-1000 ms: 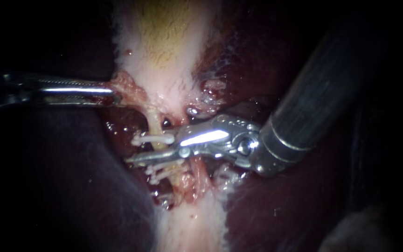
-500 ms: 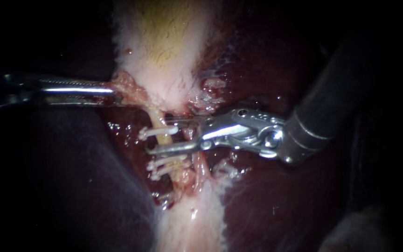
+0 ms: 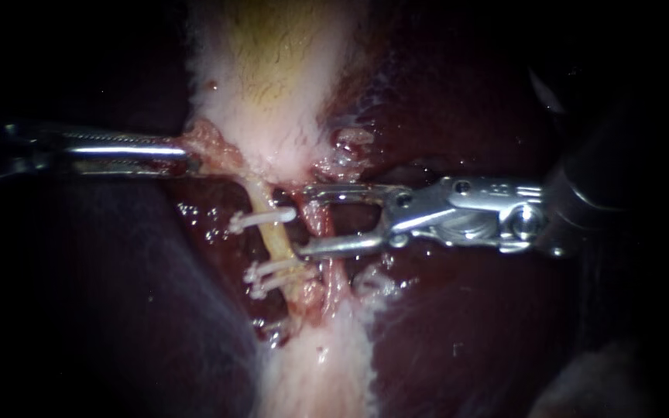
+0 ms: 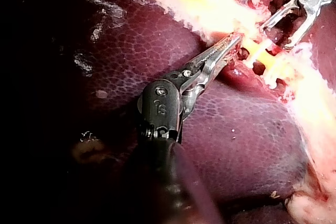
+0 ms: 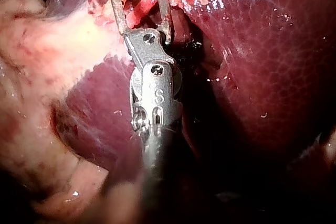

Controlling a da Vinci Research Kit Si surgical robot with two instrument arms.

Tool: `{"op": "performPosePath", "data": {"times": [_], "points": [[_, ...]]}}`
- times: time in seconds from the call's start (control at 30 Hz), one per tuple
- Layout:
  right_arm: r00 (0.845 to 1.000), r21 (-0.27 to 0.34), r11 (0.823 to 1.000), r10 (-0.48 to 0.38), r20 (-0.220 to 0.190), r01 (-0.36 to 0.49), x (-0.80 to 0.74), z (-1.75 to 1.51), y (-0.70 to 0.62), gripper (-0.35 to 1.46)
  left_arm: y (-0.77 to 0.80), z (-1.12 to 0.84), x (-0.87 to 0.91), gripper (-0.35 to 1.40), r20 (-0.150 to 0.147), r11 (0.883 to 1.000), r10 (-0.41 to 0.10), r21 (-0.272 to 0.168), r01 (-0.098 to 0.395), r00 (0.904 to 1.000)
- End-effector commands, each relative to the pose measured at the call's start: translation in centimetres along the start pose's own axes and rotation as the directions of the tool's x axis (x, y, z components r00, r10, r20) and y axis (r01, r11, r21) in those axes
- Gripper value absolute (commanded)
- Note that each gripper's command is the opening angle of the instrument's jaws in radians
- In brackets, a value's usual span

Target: Going back third clip left tube

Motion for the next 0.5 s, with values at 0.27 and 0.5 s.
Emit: {"op": "performPosePath", "data": {"times": [0.27, 0.5], "points": [[0.999, 0.023, 0.999, -0.034, 0.003, 0.034, -0.09, -0.36, -0.1, 0.5, 0.0, -0.01, 0.0, -0.35, 0.0, 1.0, 0.0, -0.001, 0.0, 1.0], [0.999, 0.037, 0.999, -0.041, 0.003, 0.04, -0.09, -0.61, -0.18, 0.5, 0.0, -0.02, 0.0, -0.35, 0.0, 1.0, 0.0, -0.001, 0.0, 1.0]]}}
